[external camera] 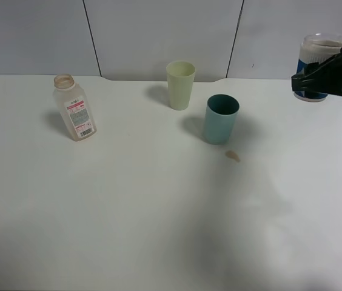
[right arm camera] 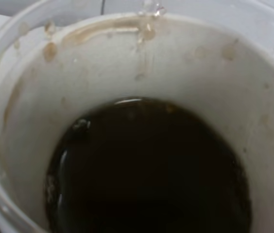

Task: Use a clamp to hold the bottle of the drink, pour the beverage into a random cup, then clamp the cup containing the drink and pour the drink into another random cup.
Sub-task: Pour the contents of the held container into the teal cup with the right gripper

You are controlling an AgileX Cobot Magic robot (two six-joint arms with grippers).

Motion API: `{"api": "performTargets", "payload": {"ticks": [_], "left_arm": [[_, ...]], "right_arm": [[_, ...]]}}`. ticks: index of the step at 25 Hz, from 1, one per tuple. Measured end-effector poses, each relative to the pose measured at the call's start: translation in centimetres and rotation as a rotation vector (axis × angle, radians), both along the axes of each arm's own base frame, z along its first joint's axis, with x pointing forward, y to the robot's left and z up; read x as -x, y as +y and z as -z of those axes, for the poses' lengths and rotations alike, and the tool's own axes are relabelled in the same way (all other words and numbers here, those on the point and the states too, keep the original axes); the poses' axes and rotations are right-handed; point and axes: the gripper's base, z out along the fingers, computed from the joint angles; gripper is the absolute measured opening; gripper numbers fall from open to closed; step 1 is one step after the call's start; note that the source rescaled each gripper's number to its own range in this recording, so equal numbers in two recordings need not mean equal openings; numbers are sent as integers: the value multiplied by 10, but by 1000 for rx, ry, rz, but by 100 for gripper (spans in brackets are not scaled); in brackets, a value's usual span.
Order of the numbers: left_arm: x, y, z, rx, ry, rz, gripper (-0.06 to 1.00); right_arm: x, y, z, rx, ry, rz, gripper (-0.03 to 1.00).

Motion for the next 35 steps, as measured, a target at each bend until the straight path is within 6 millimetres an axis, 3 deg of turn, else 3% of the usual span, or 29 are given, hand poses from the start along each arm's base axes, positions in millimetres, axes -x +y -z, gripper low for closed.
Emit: {"api": "performTargets", "payload": {"ticks": [6,14,35], "left_arm": [[0,0,0,0,0,0,100],[0,0,0,0,0,0,100],[0,0,0,0,0,0,100]], "right_arm": [[-10,4,5,103,16,-72,0],[-22,36,10,219,21,-131,0],[-14,80,14,389,-30,-164,0]]}}
